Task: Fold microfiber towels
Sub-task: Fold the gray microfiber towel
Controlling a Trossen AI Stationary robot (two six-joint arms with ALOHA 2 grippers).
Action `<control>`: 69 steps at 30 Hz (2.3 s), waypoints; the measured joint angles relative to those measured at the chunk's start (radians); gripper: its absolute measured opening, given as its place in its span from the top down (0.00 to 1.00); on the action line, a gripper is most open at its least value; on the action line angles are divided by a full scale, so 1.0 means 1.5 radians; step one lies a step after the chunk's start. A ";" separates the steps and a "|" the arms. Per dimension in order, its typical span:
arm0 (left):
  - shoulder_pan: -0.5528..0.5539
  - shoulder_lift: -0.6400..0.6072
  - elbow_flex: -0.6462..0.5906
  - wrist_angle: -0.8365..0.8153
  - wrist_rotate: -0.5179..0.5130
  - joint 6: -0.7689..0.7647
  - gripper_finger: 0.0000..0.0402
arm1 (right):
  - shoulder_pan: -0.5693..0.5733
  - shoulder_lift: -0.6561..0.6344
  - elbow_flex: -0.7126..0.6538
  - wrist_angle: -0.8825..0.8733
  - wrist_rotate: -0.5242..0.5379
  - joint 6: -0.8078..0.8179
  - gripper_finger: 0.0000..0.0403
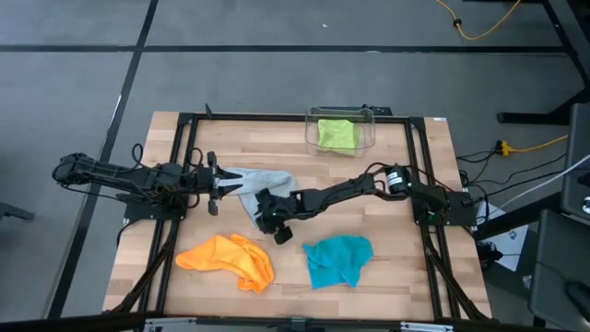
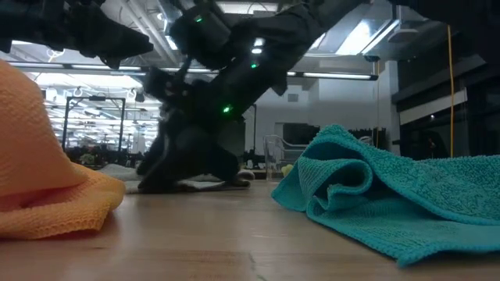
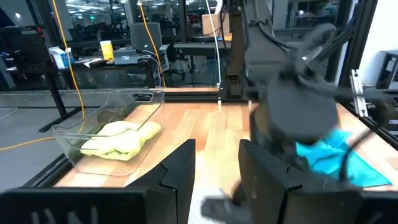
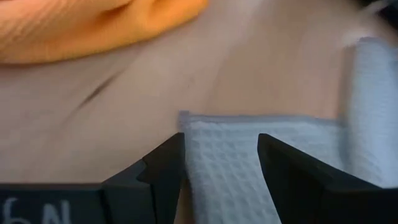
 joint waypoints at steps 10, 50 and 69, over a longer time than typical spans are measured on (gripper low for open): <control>0.000 0.000 0.000 0.000 0.000 0.001 0.71 | 0.003 0.022 0.102 -0.153 0.009 0.032 0.49; 0.000 0.000 0.000 0.004 0.000 0.001 0.71 | -0.050 0.075 0.200 -0.264 -0.090 0.241 0.96; 0.000 0.000 0.000 0.116 0.026 -0.005 0.71 | -0.036 -0.082 0.425 -0.692 0.192 0.160 0.99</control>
